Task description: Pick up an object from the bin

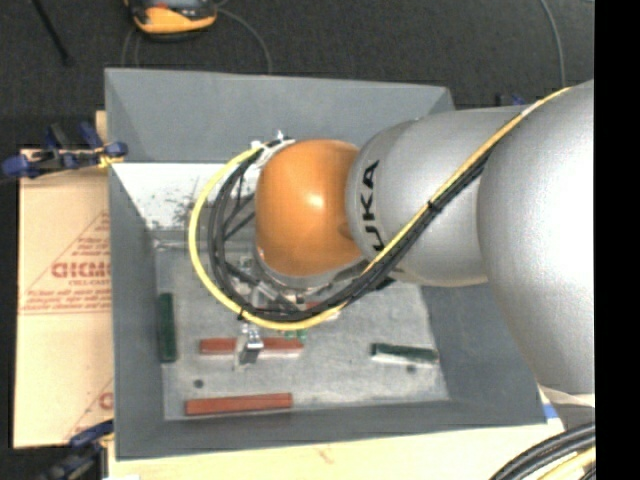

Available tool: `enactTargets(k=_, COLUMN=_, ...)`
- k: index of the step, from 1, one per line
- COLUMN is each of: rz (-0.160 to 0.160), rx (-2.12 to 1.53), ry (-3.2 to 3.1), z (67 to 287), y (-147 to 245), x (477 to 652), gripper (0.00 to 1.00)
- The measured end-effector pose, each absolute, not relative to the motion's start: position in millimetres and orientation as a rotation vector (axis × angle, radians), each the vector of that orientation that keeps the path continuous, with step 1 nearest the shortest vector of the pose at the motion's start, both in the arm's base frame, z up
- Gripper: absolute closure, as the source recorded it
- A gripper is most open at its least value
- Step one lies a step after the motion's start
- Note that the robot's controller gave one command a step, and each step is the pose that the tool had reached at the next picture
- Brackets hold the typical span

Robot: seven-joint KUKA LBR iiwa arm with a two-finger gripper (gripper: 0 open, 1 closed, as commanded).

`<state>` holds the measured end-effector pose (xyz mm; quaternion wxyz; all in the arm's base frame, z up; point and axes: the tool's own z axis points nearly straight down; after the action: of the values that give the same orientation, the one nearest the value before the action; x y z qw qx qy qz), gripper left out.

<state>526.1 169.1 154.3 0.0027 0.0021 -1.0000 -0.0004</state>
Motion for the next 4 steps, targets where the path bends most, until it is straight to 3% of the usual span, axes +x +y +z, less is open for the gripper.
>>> enactTargets(k=2, rz=-0.004, rx=0.005, ry=-3.144, z=158, y=168, x=528.3, gripper=0.00)
enactTargets(k=3, rz=0.004, rx=0.101, ry=-3.139, z=118, y=154, x=534.1, gripper=0.00)
enactTargets(k=4, rz=0.001, rx=0.461, ry=-3.101, z=79, y=167, x=530.8, gripper=1.00)
